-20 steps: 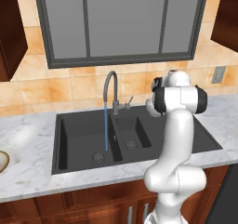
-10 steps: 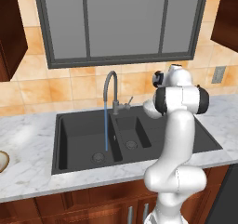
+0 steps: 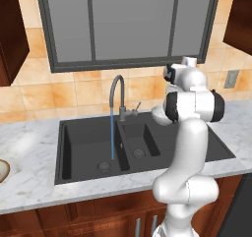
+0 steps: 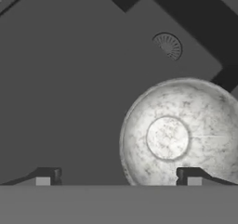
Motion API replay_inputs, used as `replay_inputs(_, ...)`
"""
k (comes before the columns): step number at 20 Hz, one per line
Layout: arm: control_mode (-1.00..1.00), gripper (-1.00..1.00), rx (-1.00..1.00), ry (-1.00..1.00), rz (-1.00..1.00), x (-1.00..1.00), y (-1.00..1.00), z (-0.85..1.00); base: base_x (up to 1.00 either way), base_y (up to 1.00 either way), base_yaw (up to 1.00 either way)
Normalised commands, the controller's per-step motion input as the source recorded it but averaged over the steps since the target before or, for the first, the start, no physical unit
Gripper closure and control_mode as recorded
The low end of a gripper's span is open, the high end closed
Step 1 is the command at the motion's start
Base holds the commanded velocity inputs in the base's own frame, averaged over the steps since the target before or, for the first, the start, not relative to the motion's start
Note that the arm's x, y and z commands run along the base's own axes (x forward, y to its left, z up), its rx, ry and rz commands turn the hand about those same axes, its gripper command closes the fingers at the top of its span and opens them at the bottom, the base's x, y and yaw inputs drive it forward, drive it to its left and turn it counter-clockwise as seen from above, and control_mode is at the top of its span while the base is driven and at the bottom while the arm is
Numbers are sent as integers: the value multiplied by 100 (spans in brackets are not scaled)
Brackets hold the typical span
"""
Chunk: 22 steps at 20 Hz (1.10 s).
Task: Rinse each bowl for a few seconds and place them down in the sink or on the counter.
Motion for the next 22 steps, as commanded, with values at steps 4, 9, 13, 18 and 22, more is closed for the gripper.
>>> replay_inputs(4,-100,-100,-2,0,0,-46,10,56,0,0,0)
replay_inputs(9,-100,-100,-7,-1,0,-60,19,50,0,0,0)
replay_inputs(13,-100,-100,-9,0,1,-48,20,55,0,0,0)
replay_inputs(18,-100,-100,-7,3,4,-30,36,42,0,0,0)
replay_inputs(22,-100,-100,-1,12,11,-13,39,27,0,0,0)
